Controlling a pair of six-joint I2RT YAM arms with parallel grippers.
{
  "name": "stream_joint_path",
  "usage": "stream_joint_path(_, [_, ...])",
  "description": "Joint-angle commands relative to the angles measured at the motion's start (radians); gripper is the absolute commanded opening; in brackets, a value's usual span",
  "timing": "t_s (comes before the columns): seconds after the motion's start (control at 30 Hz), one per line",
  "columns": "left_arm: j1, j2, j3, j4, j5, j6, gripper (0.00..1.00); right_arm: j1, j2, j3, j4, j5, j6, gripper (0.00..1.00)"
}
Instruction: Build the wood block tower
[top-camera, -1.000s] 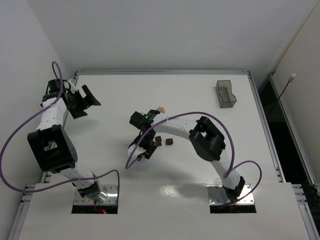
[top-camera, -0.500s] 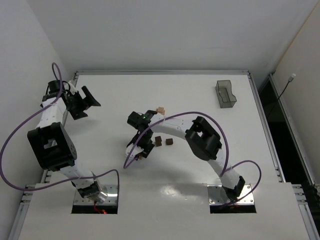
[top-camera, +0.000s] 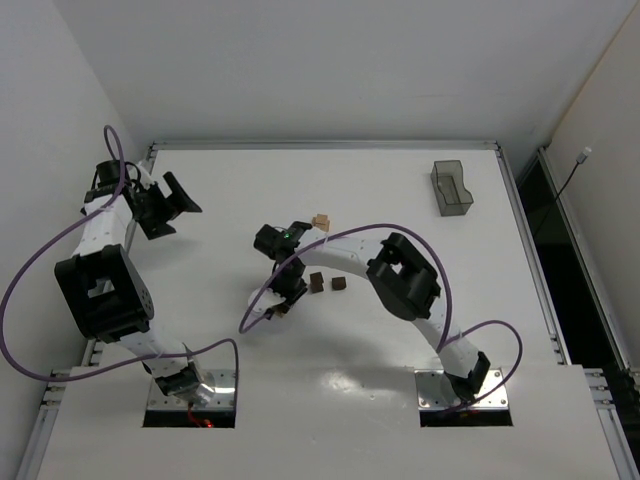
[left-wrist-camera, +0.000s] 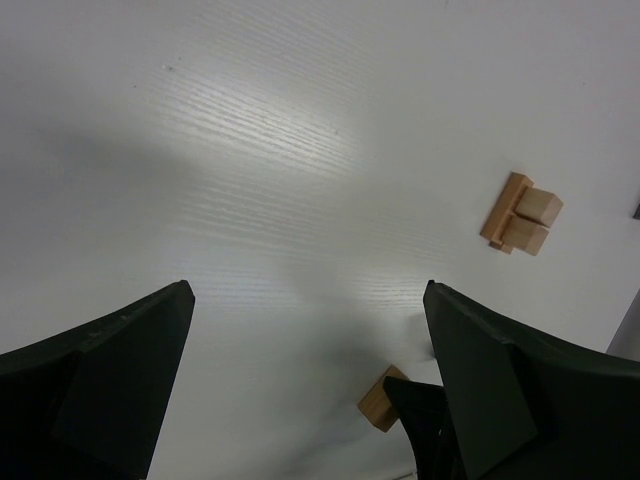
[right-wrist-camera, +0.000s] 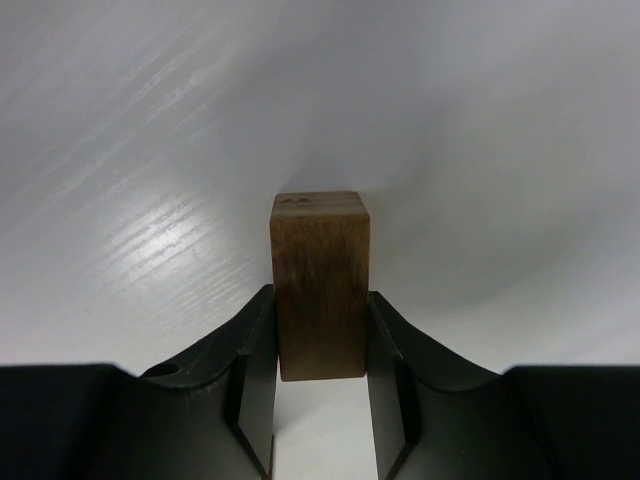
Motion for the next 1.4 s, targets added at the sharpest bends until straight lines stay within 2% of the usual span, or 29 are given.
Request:
stream_joint_path(0.0, [0.014,-0.017,0.014,0.015,-0.008,-0.021,0.99,-0.005,-0.117,0.023,0.029,-0.010,0.225,0.00])
stream_joint_path(0.07, [0.005,-0.043,0.004,0.026,-0.046,-0.032,0.99,-0.015,-0.165,0.038,0.071,-0.010,0.392,0.00])
stream_joint_path(0.1, [-0.012,-0.054,-0.012,0.026,-0.071,-0.041,0.99,-0.032,-0.185,0.058,0.082,0.001,0.549,0.00])
stream_joint_path(0.17, [-0.050,-0.088,-0.024,0.036,-0.156,-0.042,0.99,-0.054,-0.245,0.068,0.106,0.044,0.738,0.00])
stream_joint_path(0.2, [-0.062,-0.100,-0.038,0.037,-0.180,-0.052,0.99,-0.083,-0.262,0.095,0.106,0.044,0.888,0.00])
stream_joint_path(0.27, [-0.101,-0.129,-0.050,0.049,-0.252,-0.063,0.99,-0.112,-0.285,0.130,0.096,0.123,1.044,0.00])
stream_joint_path(0.3, [-0.112,-0.129,-0.050,0.049,-0.269,-0.063,0.99,-0.123,-0.294,0.140,0.096,0.183,1.213,0.00])
stream_joint_path(0.33, [-0.122,-0.141,-0.059,0.049,-0.304,-0.078,0.99,-0.142,-0.294,0.152,0.074,0.276,1.280,0.00])
stream_joint_path(0.4, [-0.136,-0.154,-0.059,0.058,-0.348,-0.101,0.99,-0.169,-0.274,0.195,0.007,0.335,1.404,0.00])
stream_joint_path(0.43, [-0.151,-0.154,-0.059,0.058,-0.368,-0.110,0.99,-0.205,-0.263,0.207,-0.012,0.381,1.539,0.00])
stream_joint_path(0.5, [-0.179,-0.154,-0.050,0.046,-0.439,-0.137,0.99,-0.232,-0.286,0.155,0.023,0.450,1.647,0.00])
stream_joint_path(0.53, [-0.191,-0.164,-0.050,0.046,-0.478,-0.173,0.99,-0.232,-0.302,0.125,0.045,0.560,1.722,0.00])
stream_joint_path(0.57, [-0.204,-0.164,-0.041,0.046,-0.538,-0.183,0.99,-0.232,-0.302,0.109,0.054,0.622,1.764,0.00])
stream_joint_path(0.67, [-0.228,-0.164,-0.041,0.035,-0.566,-0.193,0.99,-0.241,-0.279,0.141,0.054,0.789,1.860,0.00])
stream_joint_path(0.73, [-0.237,-0.164,-0.041,0.035,-0.576,-0.193,0.99,-0.250,-0.245,0.197,0.054,0.808,1.938,0.00])
stream_joint_path(0.87, [-0.237,-0.155,-0.032,0.035,-0.576,-0.193,0.99,-0.336,-0.162,0.339,0.034,0.690,2.136,0.00])
stream_joint_path(0.97, [-0.237,-0.146,-0.032,0.035,-0.566,-0.193,0.99,-0.385,-0.104,0.413,-0.012,0.547,2.320,0.00])
stream_joint_path(1.03, [-0.237,-0.146,-0.032,0.035,-0.566,-0.193,0.99,-0.376,-0.095,0.413,-0.012,0.662,2.335,0.00])
stream_joint_path(1.13, [-0.237,-0.137,-0.032,0.035,-0.556,-0.193,0.99,-0.367,-0.073,0.413,-0.022,0.723,2.378,0.00])
stream_joint_path(1.37, [-0.237,-0.106,-0.032,0.044,-0.526,-0.193,0.99,-0.336,-0.032,0.442,-0.010,0.748,2.388,0.00])
